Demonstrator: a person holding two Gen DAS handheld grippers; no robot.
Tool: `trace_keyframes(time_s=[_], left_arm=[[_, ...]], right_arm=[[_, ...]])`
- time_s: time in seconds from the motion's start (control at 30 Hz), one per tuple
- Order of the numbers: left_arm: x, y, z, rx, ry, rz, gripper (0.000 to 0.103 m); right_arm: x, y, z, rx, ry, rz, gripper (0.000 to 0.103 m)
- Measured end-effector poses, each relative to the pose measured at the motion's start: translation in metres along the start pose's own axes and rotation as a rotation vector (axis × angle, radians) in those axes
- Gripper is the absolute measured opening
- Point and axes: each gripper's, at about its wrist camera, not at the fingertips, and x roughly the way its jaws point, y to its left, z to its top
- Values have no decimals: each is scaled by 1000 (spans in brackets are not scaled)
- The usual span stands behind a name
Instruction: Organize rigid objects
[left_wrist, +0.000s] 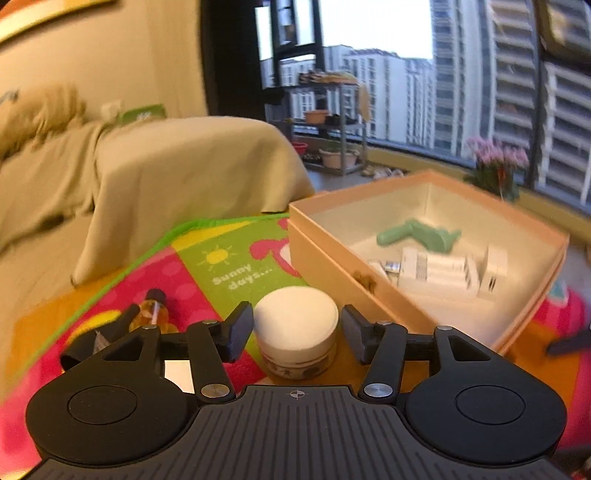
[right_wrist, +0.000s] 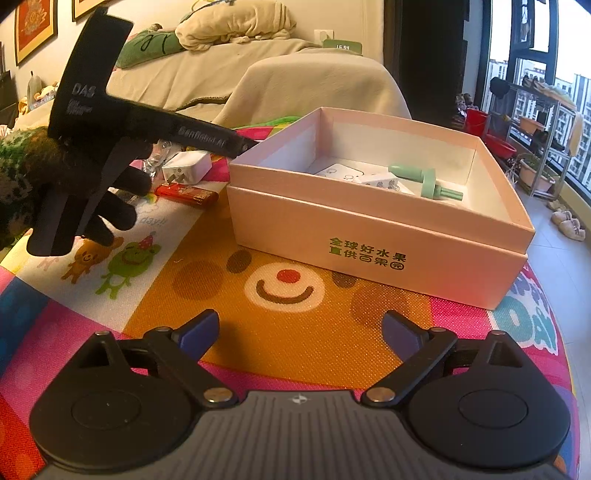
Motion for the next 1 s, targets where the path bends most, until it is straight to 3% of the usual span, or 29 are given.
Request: trace_keyframes(time_s=[0.1, 0.23, 0.3, 0.67, 0.83, 1.0], left_arm=[[5, -8, -1, 45, -6, 52, 58], [16, -1, 3, -45, 18, 88, 61], [26, 5, 2, -106, 74, 85, 60], [35, 17, -2, -213, 64, 75, 60], [9, 22, -16, -326, 49, 40, 60], [-36, 17, -44, -360, 53, 1, 59]], right_arm=[[1, 0, 0, -4, 4, 5, 97], [1, 0, 0, -5, 5, 5, 97], [1, 0, 0, -5, 5, 6, 97], [2, 1, 1, -7, 9, 11, 99], [1, 2, 1, -11, 9, 7, 99], [1, 3, 1, -11, 13, -6, 102]])
